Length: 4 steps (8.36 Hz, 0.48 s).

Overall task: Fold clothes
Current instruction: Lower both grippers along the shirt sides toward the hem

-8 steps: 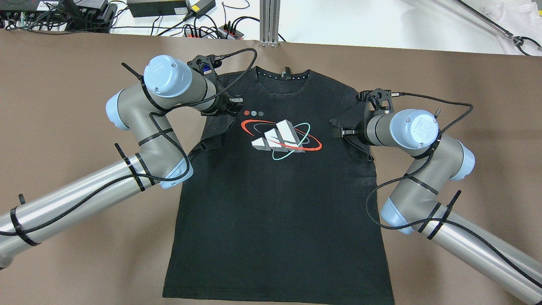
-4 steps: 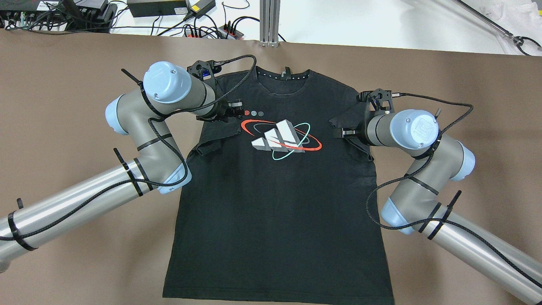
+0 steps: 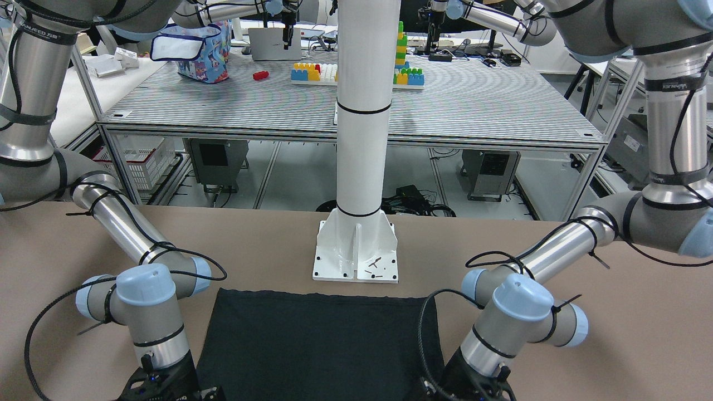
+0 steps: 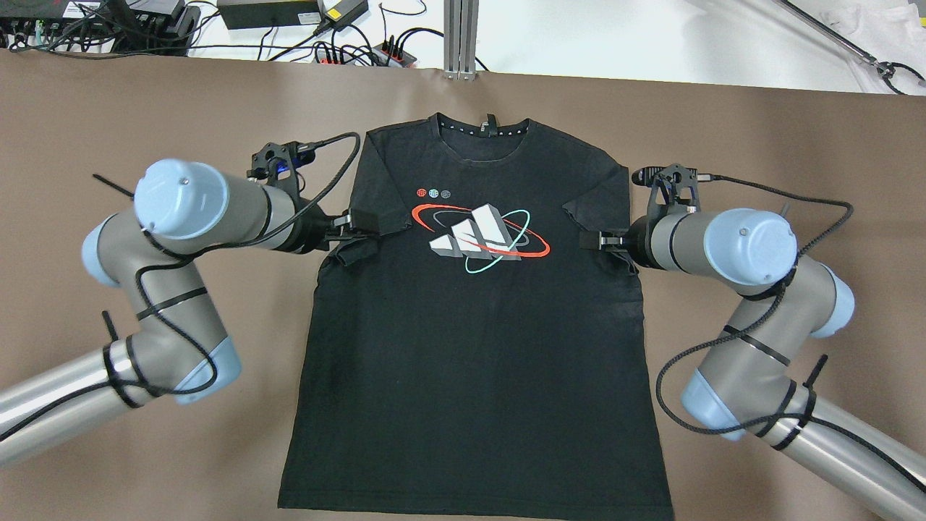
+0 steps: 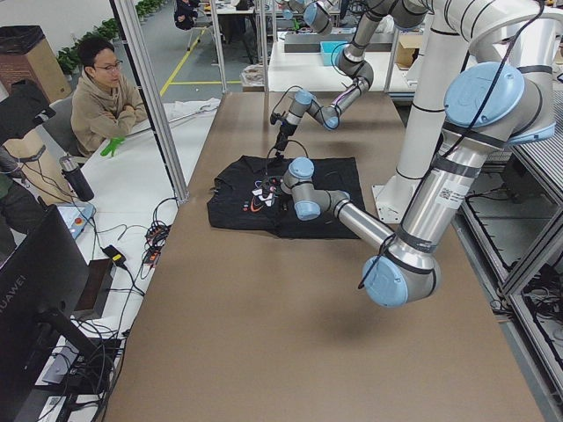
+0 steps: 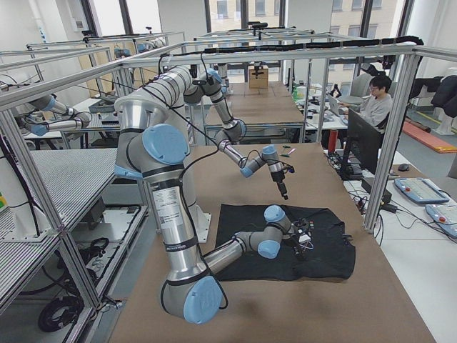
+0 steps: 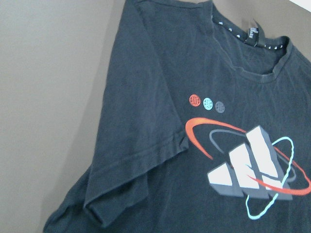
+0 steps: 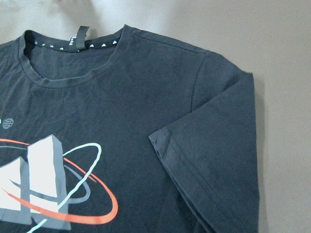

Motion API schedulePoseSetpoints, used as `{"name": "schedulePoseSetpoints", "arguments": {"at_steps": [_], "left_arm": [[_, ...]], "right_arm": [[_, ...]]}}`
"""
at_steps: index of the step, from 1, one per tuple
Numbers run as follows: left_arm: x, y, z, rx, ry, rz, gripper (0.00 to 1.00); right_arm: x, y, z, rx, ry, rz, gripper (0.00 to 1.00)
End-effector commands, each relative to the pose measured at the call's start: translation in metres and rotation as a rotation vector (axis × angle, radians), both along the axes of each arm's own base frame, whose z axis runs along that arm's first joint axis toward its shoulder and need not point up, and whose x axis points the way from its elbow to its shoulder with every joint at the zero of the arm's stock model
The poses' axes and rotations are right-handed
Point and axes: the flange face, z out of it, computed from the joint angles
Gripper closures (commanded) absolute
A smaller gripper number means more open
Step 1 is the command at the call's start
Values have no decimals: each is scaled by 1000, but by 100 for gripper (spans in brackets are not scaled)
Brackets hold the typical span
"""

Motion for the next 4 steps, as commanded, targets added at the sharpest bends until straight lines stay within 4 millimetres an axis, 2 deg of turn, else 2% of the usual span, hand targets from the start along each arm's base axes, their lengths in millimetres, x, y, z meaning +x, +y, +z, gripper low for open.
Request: {"name": "schedulePoseSetpoints", "arguments": {"at_steps": [1,2,3,4], "left_arm": [[-17,89,22,-110,69,-84,0],[-10,116,29,-102,58,-87,0],[-7,130,38,-108,47,-84,0],[-5,155,44,-95,37,-80,0]], "right_arm": [[7,92,-9,-288,-222,128,5],[7,133,-6,-352,-225,167,5],[1,182,4,-373,-200,184,5],[-14,233,16,-410,-204,215,5]]}}
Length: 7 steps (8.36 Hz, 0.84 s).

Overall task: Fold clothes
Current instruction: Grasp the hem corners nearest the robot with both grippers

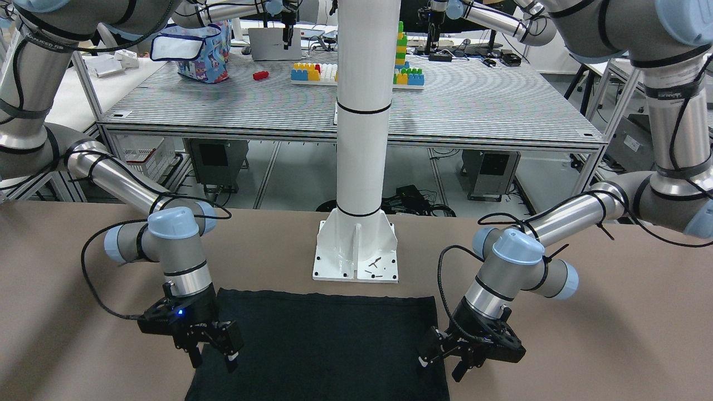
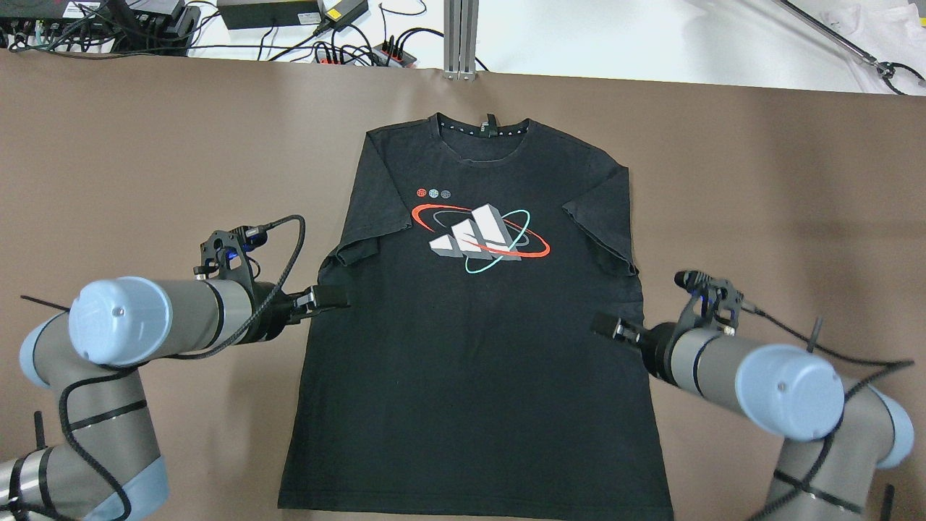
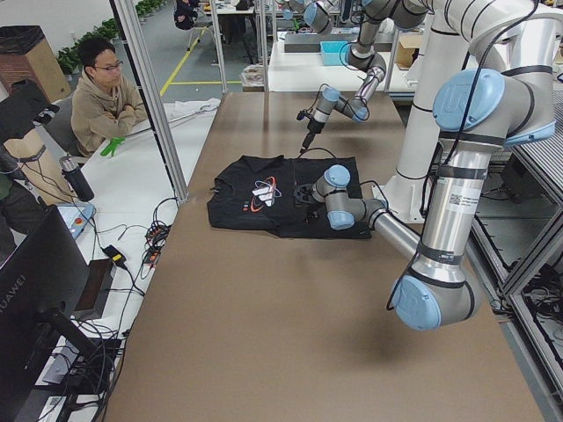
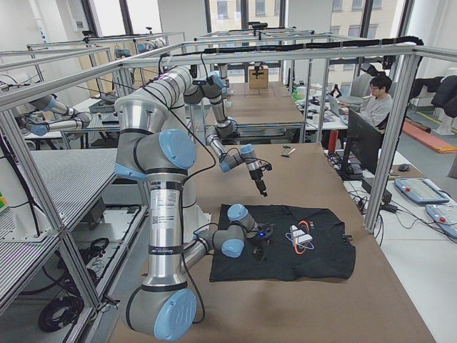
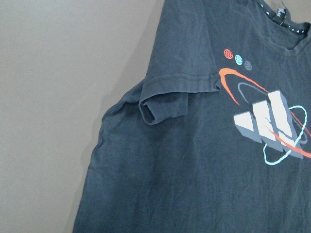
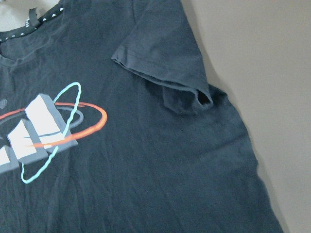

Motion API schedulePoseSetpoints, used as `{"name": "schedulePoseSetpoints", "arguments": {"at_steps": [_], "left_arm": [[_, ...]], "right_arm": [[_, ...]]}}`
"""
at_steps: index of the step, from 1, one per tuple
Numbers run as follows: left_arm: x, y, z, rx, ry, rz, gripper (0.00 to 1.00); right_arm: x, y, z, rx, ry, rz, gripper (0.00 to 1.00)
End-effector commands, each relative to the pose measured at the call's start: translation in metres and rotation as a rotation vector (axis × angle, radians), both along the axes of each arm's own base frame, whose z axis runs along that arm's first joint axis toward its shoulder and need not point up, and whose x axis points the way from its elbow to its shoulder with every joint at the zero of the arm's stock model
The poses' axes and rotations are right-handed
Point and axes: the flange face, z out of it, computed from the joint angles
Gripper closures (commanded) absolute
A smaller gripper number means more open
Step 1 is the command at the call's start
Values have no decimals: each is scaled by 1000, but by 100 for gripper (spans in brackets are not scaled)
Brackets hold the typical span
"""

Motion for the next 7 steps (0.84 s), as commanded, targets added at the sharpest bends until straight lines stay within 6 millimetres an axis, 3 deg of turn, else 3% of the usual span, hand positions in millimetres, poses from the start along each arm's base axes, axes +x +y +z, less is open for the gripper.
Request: {"name": "schedulePoseSetpoints", "arguments": {"at_steps": [1,3,5,7], "left_arm": [[-6,60,17,-11,-9,5,0],[-16,86,16,-26,7,-7,5],[-14,87,21,-34,-21,-10,5],[-16,88,18,-32,-16,-10,5]], "right_arm": [[-15,125,31,-102,23,26,5],[-23,183,72,-150,89,-21,9],[-25,212,88,-156,131,-87,19],[-26,229,94,-173,140,-108,31]]}}
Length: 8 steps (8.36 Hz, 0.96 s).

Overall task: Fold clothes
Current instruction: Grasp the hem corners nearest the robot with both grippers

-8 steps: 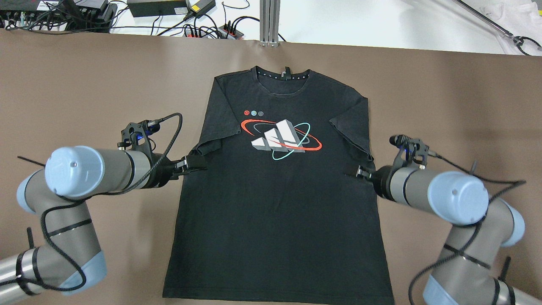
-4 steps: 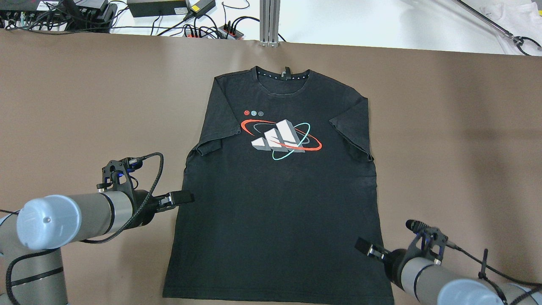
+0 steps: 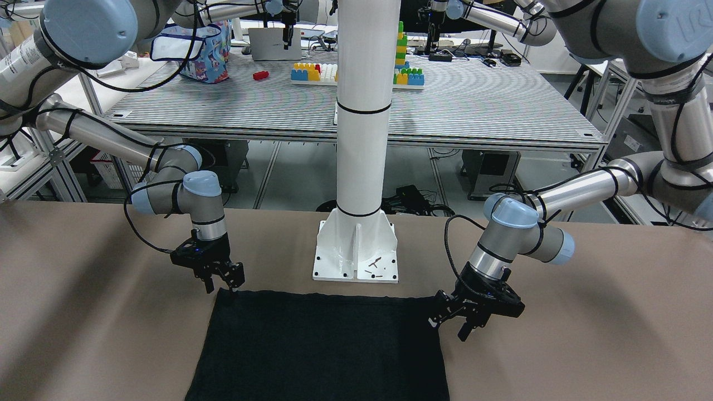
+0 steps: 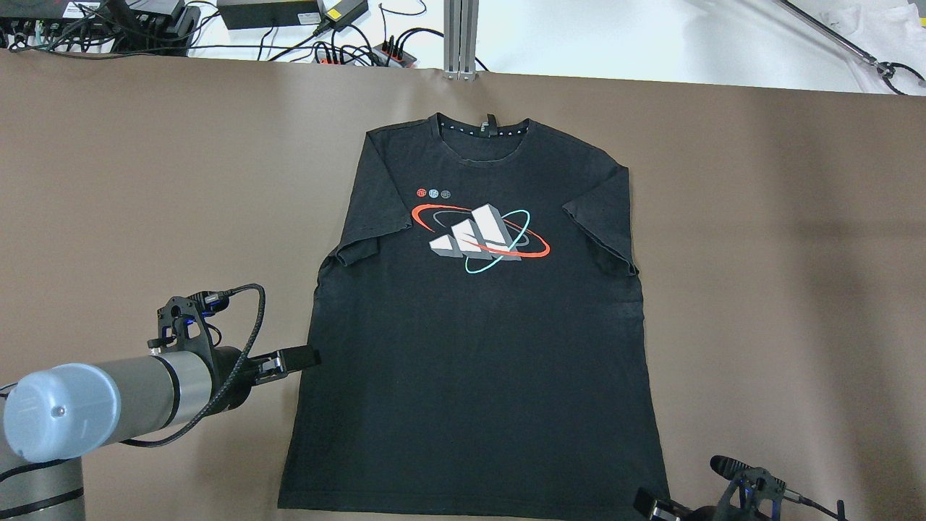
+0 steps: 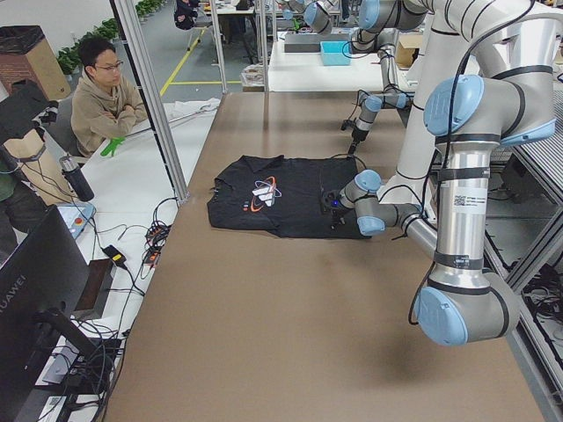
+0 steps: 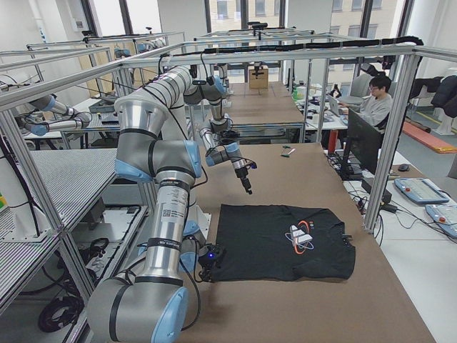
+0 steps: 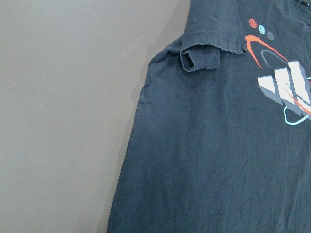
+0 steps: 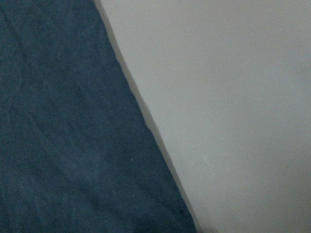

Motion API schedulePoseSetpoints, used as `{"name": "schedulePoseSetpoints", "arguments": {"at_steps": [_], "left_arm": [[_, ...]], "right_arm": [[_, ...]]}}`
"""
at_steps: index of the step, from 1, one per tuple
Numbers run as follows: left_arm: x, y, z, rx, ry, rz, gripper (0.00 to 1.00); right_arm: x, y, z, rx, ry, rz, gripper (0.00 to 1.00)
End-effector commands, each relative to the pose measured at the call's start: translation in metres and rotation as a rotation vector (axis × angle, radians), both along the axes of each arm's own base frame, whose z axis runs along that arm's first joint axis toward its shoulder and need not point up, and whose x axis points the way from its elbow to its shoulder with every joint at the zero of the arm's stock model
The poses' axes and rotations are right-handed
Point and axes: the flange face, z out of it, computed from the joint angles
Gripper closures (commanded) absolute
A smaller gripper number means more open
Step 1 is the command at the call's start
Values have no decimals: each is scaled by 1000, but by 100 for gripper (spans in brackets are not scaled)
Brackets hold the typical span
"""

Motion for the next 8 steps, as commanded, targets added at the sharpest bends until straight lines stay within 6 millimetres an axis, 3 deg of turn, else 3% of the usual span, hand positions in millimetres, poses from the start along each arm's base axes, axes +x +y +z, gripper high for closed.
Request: {"name": "schedulePoseSetpoints", "arguments": {"at_steps": [1,2,4,5,6,8], "left_arm": [[-3,3,-4,1,2,1,5],[-3,3,-3,0,-1,1,5],[-3,3,-4,1,0,0,5],[-3,3,-3,-2,-2,-1,5],[-3,17,2,-47,10,7,5],[-6,93,12,-77,10,4,9]], "right_arm": [[-2,20,9,-22,11,-24,41],[-3,20,8,-21,8,-23,54],[-2,20,7,-20,8,-20,97],[-2,19,8,-19,10,-19,100],[-1,19,3,-19,-1,-19,100],[3,19,-13,-21,-31,-23,100]]}}
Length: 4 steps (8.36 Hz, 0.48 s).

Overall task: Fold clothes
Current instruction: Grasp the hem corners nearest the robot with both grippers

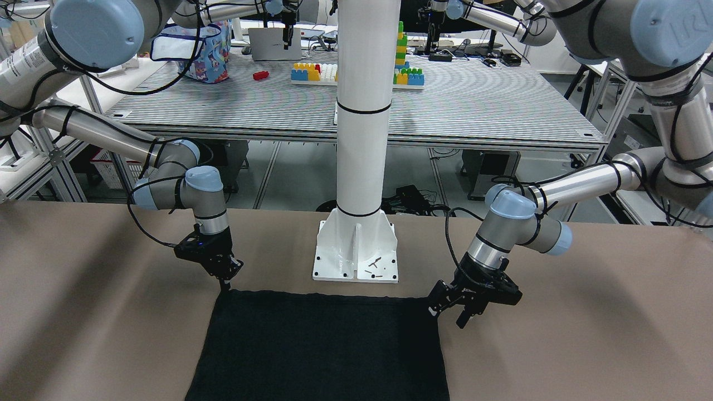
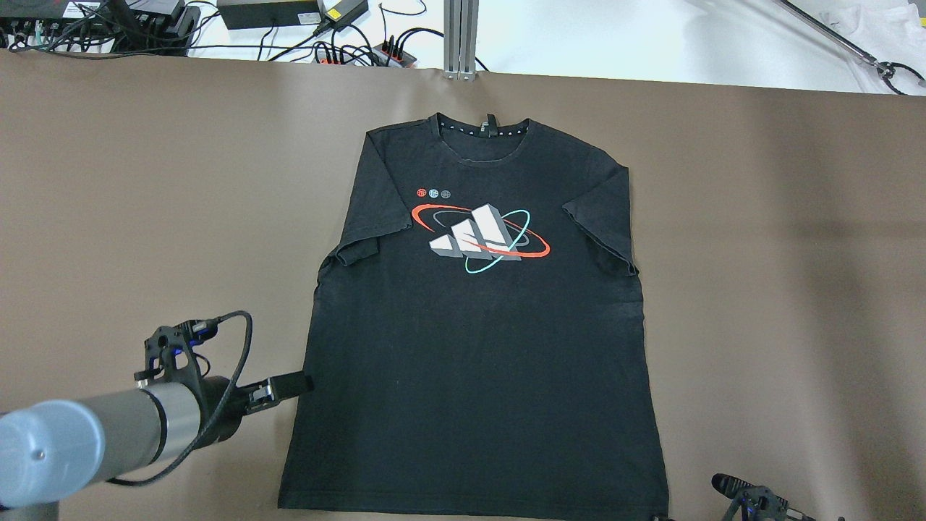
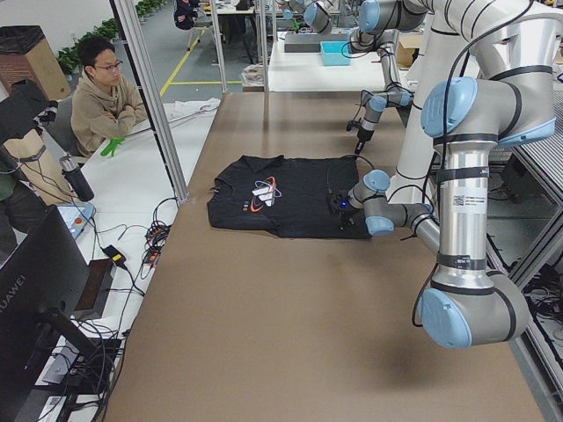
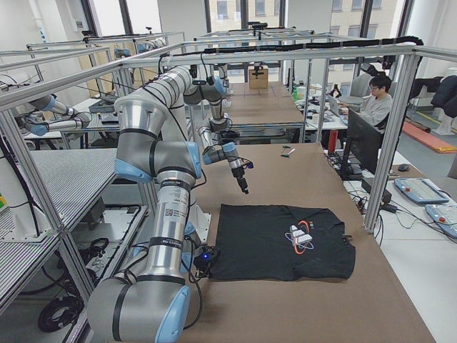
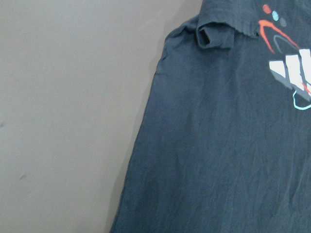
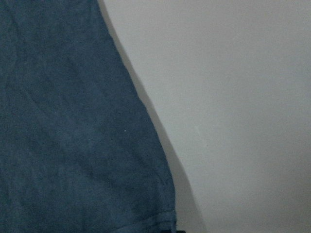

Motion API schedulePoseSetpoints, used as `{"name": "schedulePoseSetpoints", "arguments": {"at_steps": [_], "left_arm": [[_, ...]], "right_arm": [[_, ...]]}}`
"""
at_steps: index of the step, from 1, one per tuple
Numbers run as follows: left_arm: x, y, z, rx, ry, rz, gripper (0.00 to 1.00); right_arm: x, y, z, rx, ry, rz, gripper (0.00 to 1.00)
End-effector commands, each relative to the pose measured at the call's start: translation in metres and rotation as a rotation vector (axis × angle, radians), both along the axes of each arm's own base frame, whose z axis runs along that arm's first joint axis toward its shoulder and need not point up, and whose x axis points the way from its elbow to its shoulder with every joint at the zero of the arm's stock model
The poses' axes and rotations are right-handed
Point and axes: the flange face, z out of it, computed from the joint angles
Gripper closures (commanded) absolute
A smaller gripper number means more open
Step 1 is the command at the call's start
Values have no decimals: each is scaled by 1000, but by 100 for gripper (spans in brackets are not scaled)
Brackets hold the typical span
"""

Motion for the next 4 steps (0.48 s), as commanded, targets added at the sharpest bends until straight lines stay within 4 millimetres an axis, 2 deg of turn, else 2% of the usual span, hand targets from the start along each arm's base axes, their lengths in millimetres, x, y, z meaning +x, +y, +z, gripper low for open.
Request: {"name": "schedulePoseSetpoints", "arguments": {"at_steps": [1,2,3,4], "left_arm": [[-3,99,20,-60,-7,6,16],[17,140,29,-21,-27,4,31],[34,161,39,3,-46,6,39],[41,163,46,2,-58,12,42]], "right_arm": [[7,-2,-18,-4,-34,0,100],[7,-2,-19,-4,-36,0,100],[7,-2,-20,-3,-37,-1,100],[7,-2,-19,-3,-36,1,100]]}}
